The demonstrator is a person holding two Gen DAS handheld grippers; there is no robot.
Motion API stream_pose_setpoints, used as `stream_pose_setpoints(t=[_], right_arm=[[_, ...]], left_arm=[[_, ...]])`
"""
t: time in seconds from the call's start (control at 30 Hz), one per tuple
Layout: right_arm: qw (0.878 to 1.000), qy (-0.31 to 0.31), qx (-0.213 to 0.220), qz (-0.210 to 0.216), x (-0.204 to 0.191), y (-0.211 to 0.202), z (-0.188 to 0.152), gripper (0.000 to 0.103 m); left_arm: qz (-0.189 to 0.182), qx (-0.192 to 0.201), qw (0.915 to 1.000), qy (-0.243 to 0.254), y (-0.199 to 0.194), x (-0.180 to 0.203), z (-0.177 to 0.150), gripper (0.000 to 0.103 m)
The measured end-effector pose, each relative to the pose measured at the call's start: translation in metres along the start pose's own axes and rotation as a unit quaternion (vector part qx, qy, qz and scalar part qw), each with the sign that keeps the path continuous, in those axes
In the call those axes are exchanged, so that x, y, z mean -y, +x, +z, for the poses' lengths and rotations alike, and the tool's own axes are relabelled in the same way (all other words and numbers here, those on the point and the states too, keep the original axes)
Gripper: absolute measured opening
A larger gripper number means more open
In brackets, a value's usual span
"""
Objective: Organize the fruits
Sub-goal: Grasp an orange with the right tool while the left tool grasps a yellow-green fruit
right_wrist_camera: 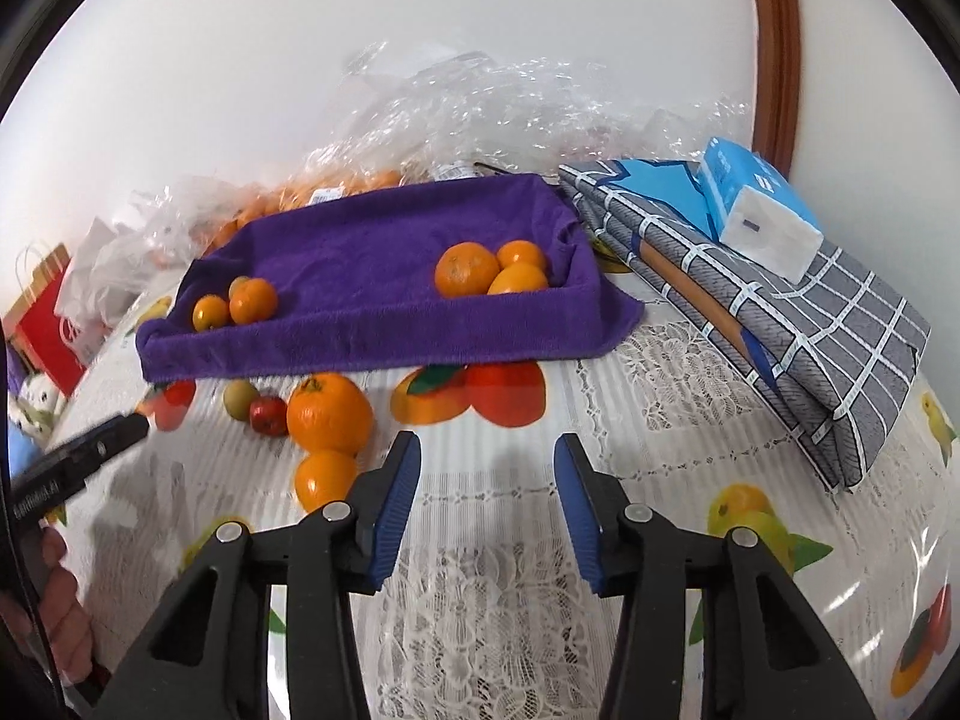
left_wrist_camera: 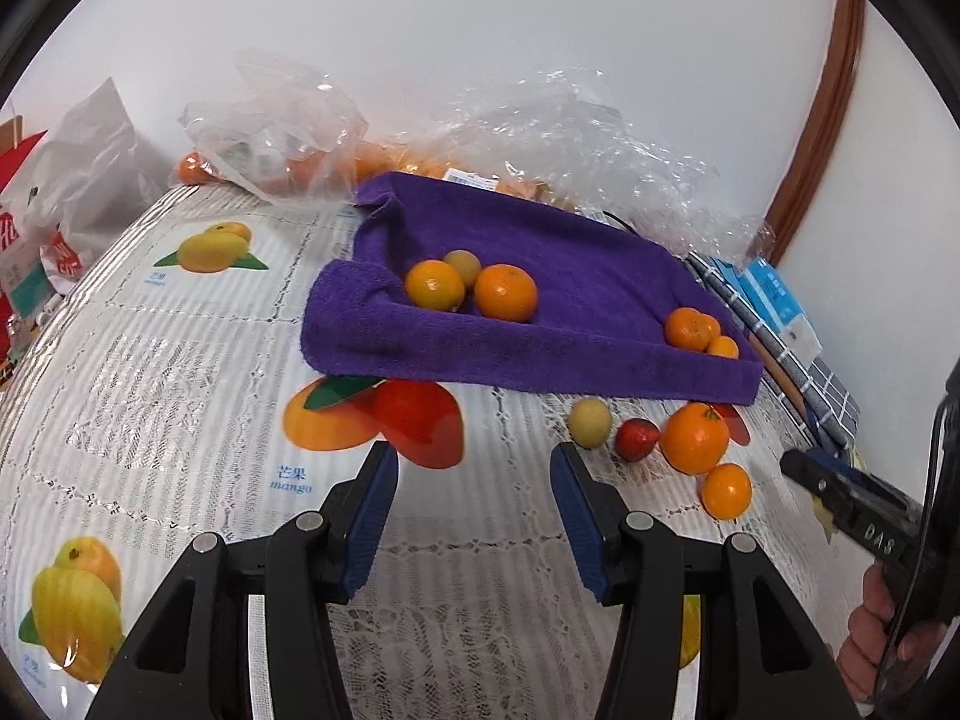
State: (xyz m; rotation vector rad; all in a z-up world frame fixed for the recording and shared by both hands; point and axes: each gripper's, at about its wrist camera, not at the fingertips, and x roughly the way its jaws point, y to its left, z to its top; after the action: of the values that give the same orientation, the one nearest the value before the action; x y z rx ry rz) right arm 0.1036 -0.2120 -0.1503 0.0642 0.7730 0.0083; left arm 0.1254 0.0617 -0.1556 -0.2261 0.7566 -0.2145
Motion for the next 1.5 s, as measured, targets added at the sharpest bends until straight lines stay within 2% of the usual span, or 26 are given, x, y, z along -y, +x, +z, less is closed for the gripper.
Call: stream_pose_setpoints(t=[0.1,0.37,0.6,0.77,0.87,1.07,1.2,1.37,1.43,1.5], right_arm=[[1.0,-0.009,-0.003,0.007,-0.003,0.003,-0.001,0.046],[0.997,-0.025,-0.012,0.072,-0.029,0.013,0.001,0.047],[0.994,-0.059,-0.018,0.095,-0.054,0.02,-0.002,0.048],[0.99,-0.085,-0.037,0.109,-0.068,0.025,-0.007,0.048],[0.986,-0.093,-0.044,0.129,-0.072,0.025,-0.01,0.032],[0.99,-0.084,-0.038,0.106,-0.061,0.016,-0.015,0.031],[0.995,-0.062,-0.028,0.074,-0.029,0.004,-0.018,0.031],[0.998,-0.031,-0.026,0.046,0.008,-0.002,-0.022,0.031],[0.999,-0.026,-0.021,0.032,0.019,-0.004,-0.026,0.031],[0.999,-0.01,-0.024,0.038,0.029,-0.004,-0.028,0.031]], left_arm=[[0.0,-0.011,0.9998,-0.014,0.005,-0.005,0.001,0.051],[-0.012,-0.006,0.9997,-0.022,0.005,-0.007,0.002,0.051],[-0.012,-0.009,0.9996,-0.026,0.006,-0.007,0.002,0.051],[-0.012,-0.01,0.9995,-0.026,0.007,-0.008,0.001,0.051],[-0.013,-0.01,0.9996,-0.023,0.007,-0.007,0.001,0.051],[-0.023,-0.027,0.9994,-0.005,0.011,0.001,-0.002,0.051],[-0.012,-0.034,0.9992,0.014,0.017,0.014,0.0,0.051],[-0.024,-0.038,0.9987,0.027,0.033,0.041,0.012,0.051],[-0.024,-0.034,0.9986,0.031,0.038,0.049,0.015,0.049],[-0.022,-0.033,0.9987,0.033,0.043,0.053,0.018,0.042]])
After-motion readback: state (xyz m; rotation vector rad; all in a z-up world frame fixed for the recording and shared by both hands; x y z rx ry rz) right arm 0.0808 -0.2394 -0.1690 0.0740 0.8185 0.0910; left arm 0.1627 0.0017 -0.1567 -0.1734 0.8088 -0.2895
